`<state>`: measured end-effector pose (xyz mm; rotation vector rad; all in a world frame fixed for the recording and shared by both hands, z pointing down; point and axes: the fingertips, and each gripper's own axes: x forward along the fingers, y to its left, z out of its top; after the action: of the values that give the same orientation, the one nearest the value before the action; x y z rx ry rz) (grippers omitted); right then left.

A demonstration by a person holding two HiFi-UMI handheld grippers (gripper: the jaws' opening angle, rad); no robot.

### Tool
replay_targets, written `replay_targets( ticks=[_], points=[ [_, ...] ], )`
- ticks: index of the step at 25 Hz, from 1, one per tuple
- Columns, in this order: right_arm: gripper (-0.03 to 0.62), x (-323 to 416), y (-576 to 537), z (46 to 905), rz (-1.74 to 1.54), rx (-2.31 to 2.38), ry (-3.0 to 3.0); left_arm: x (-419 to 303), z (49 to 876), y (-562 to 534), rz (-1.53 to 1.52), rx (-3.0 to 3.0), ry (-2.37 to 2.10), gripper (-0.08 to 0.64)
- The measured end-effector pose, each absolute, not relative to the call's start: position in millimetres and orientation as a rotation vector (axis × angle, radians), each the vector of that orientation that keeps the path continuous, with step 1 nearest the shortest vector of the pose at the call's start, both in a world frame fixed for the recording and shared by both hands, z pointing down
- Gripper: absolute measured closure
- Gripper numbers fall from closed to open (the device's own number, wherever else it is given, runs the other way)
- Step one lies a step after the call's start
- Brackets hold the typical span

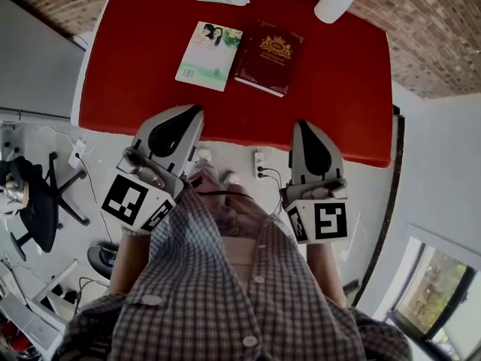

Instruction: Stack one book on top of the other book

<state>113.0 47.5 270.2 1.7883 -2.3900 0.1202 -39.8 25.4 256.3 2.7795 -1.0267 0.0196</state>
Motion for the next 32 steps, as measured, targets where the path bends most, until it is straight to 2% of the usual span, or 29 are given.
replay_targets(
  ticks=[11,32],
  points=[
    [0.584,102.3,-3.3,271.8,0.319,1.969,-2.303,-56.2,252.3,-39.6,-0.001,2.839,-0.872,0.552],
    [0.584,81.7,-34.6,285.1,0.352,2.088,-2.156,-69.6,271.1,-88.3,0.025,2.864,-0.665,0.552]
  ],
)
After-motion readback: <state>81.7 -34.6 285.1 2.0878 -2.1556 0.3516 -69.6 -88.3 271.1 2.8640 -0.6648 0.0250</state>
